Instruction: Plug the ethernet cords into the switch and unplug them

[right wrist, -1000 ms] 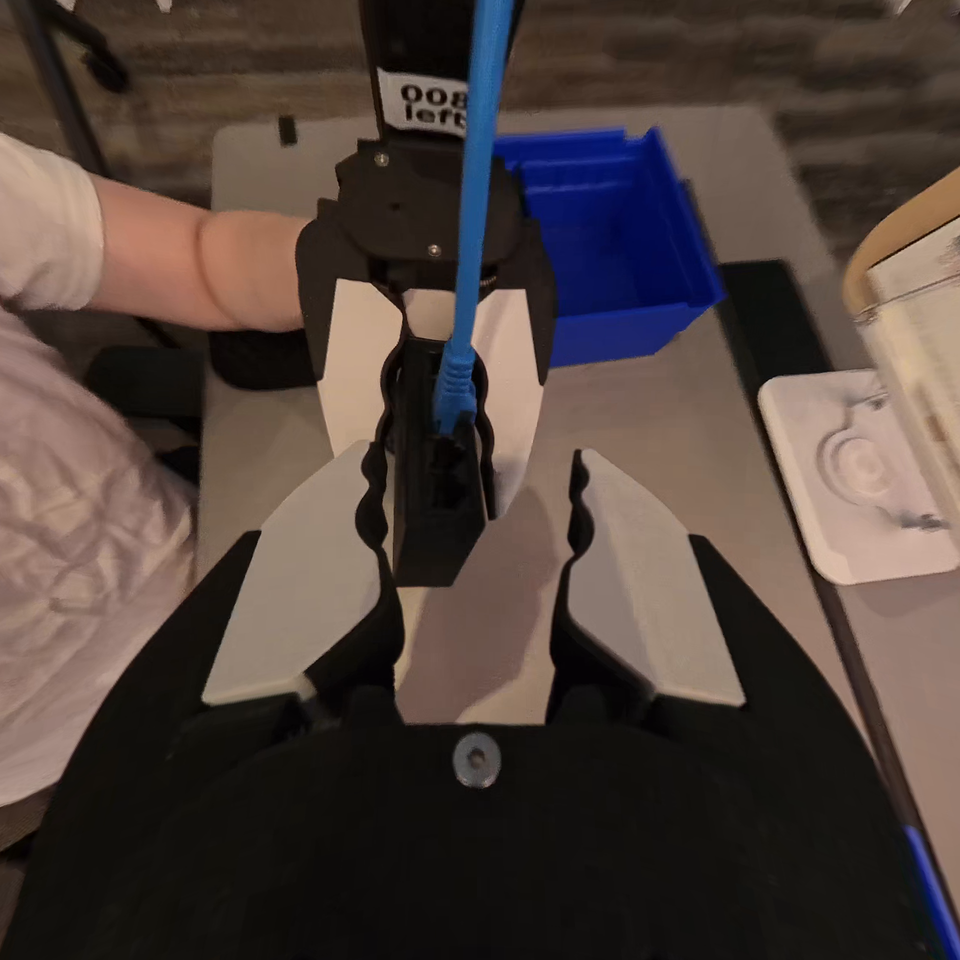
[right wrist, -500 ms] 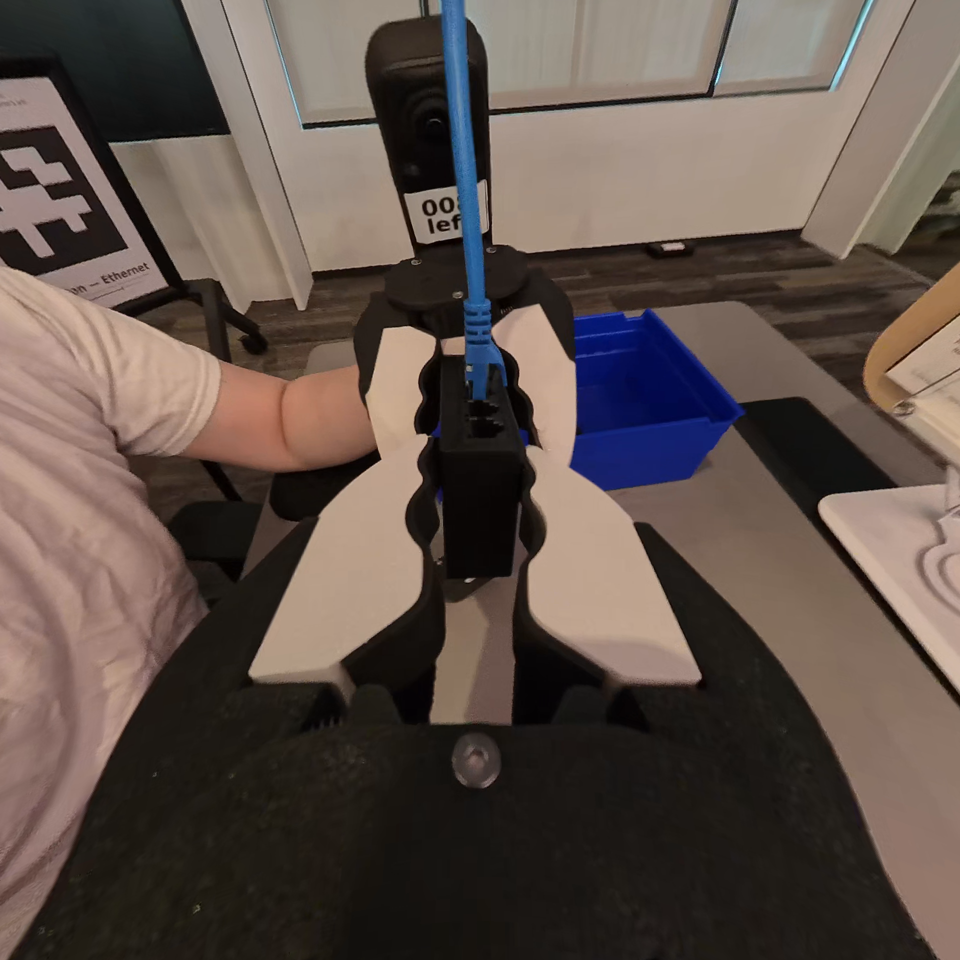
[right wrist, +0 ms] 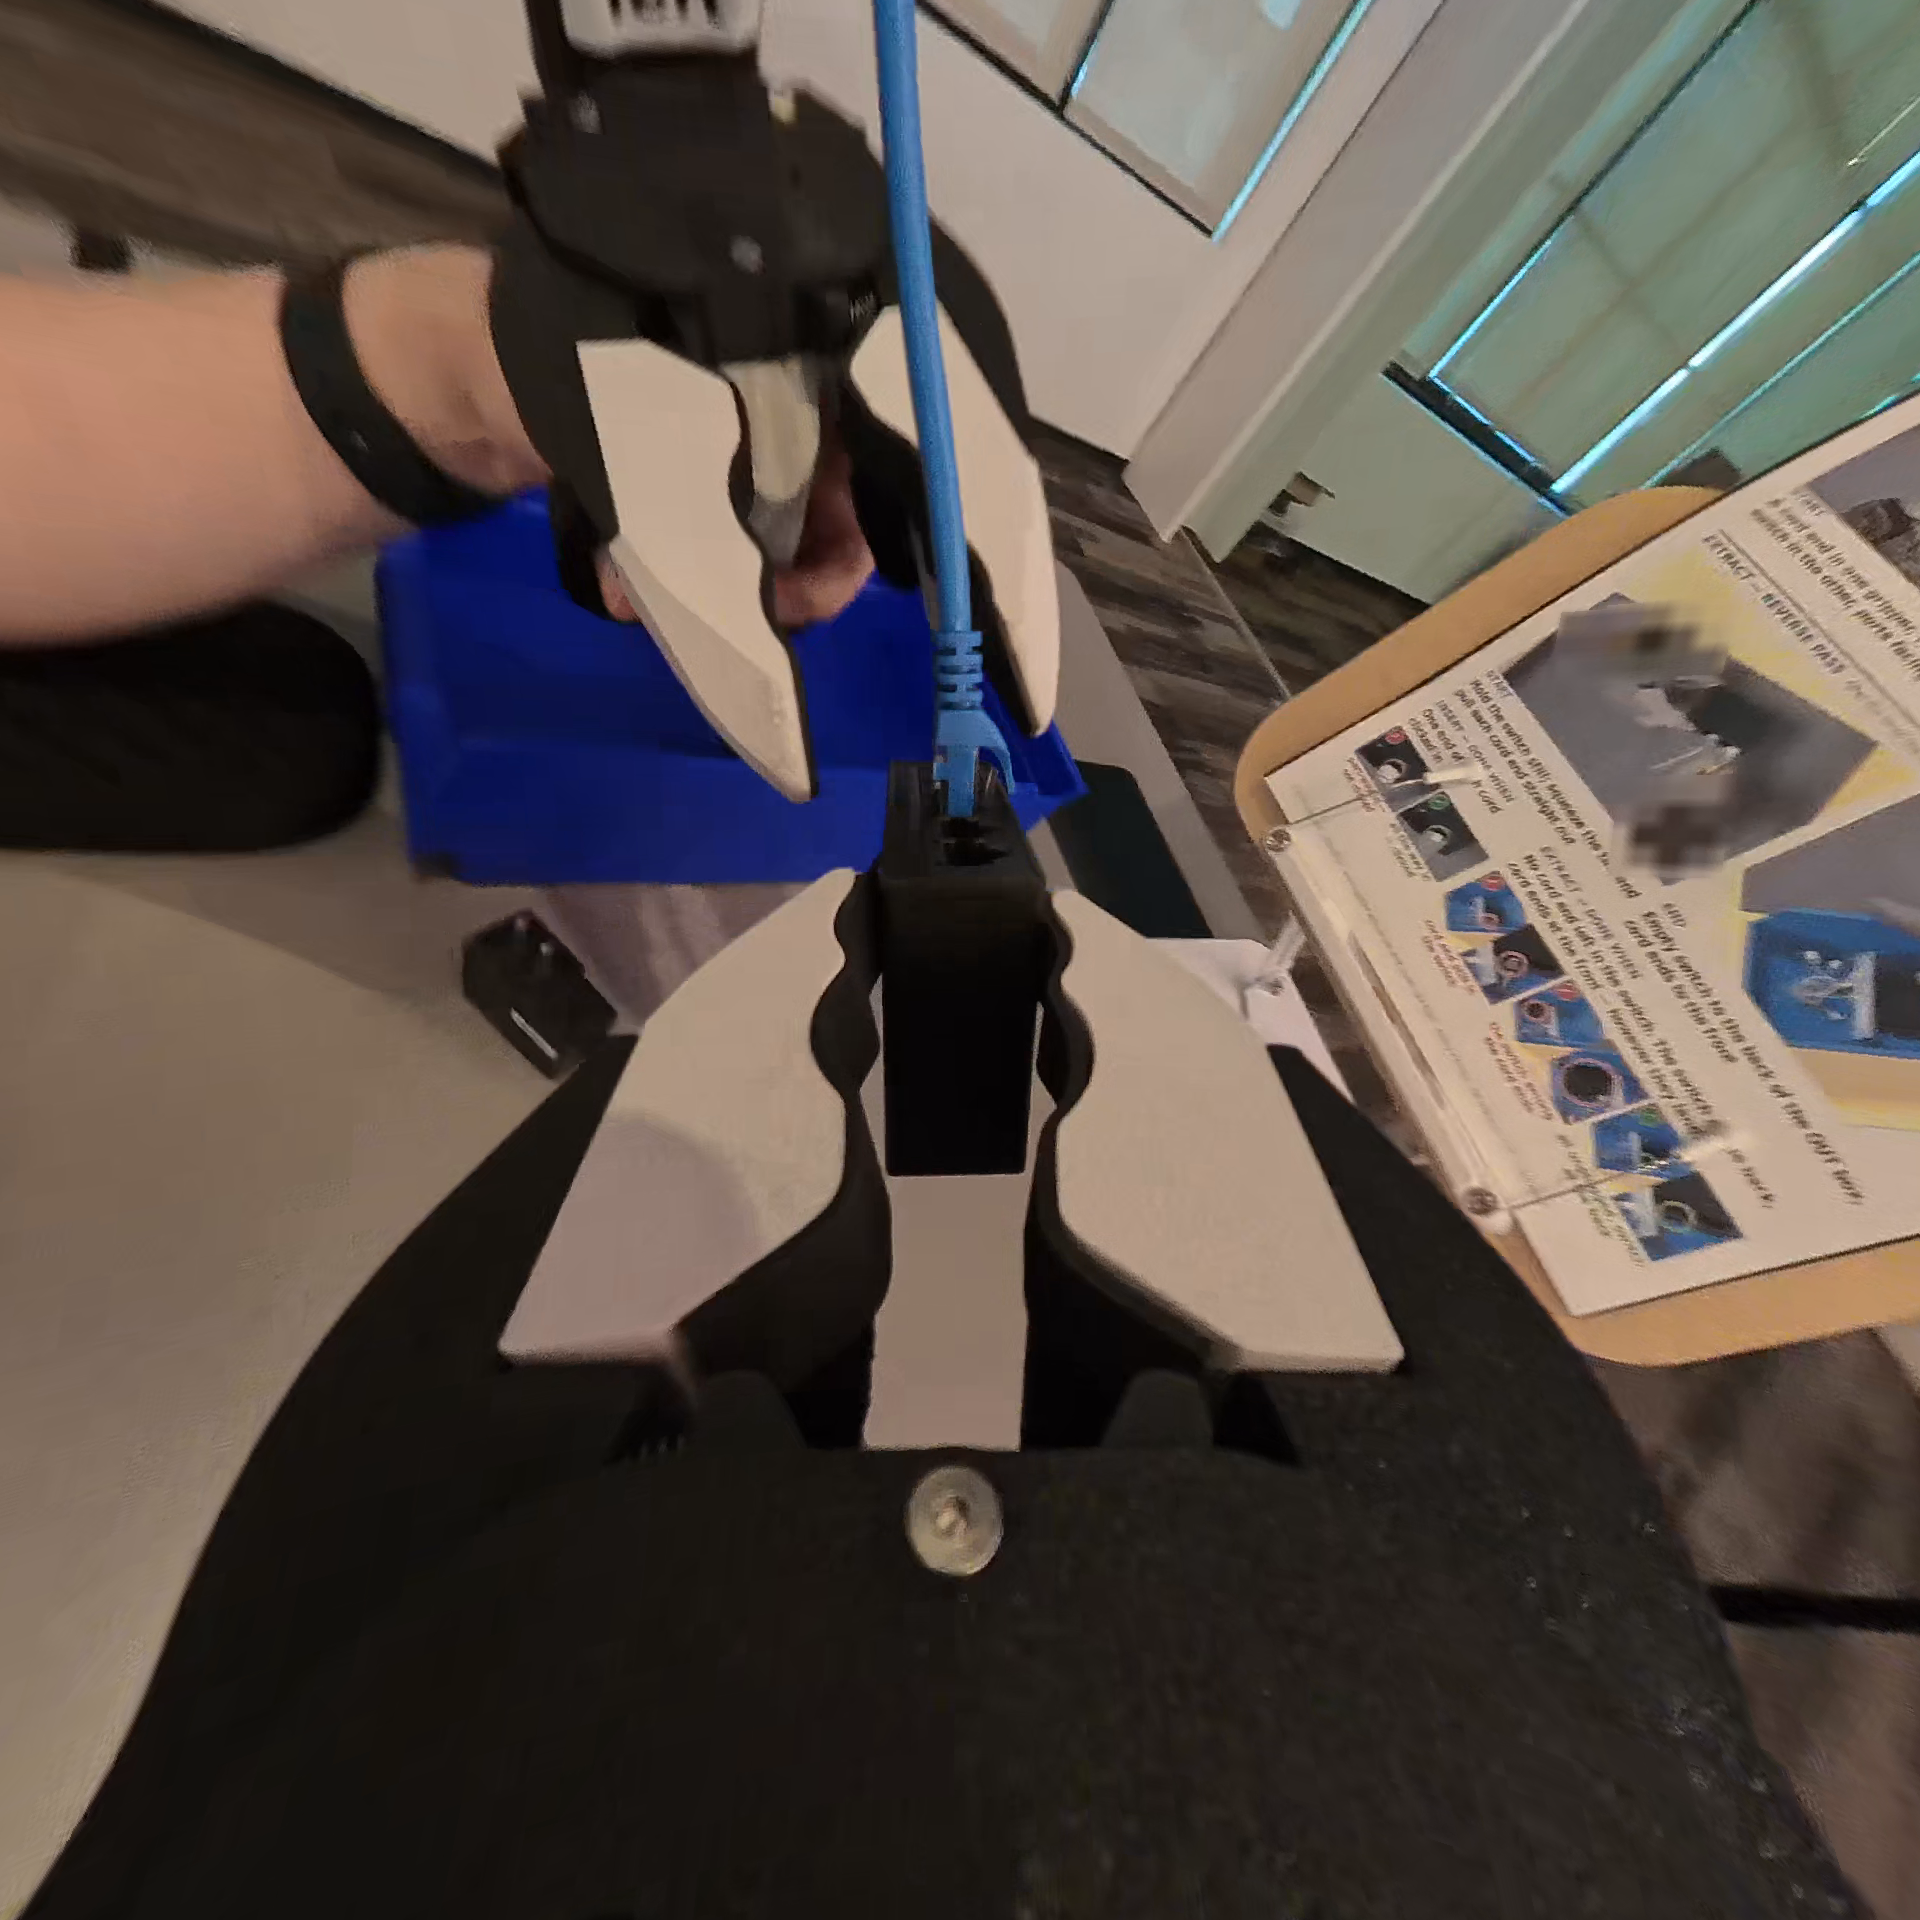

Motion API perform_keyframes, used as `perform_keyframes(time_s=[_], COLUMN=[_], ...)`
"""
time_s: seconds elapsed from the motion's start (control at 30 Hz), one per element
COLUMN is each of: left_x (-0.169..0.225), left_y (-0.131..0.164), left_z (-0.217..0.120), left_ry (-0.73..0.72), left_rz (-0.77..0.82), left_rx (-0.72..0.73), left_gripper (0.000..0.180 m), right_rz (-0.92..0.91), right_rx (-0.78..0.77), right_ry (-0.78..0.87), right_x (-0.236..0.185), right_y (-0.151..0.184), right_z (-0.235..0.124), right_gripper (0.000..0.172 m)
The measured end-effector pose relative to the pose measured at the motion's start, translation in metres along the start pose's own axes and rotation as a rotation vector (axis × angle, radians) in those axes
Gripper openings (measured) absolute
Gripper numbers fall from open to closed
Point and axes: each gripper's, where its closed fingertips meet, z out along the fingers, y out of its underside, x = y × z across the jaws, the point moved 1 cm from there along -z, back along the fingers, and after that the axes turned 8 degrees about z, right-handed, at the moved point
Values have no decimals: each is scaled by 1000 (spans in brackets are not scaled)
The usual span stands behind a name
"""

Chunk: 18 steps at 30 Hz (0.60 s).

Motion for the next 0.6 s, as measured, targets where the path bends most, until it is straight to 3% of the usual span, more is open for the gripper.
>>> perform_keyframes(time_s=[0.07,0.2,0.5,0.6], left_x=[1,4,17,19], left_y=[-3,-1,-7,-14], left_z=[4,10,14,15], left_ry=[-34,-65,1,6], left_rz=[69,172,162,137], left_rx=[-23,-46,-57,-4], left_gripper=[42,16,7,7], right_rz=[-32,-72,-27,24], right_rx=[-51,-97,-107,-92], right_ry=[-7,-4,-79,-87], right_x=[-5,-9,-15,-14], right_y=[7,13,16,19], right_z=[6,10,7,14], right_gripper=[27,27,28,57])
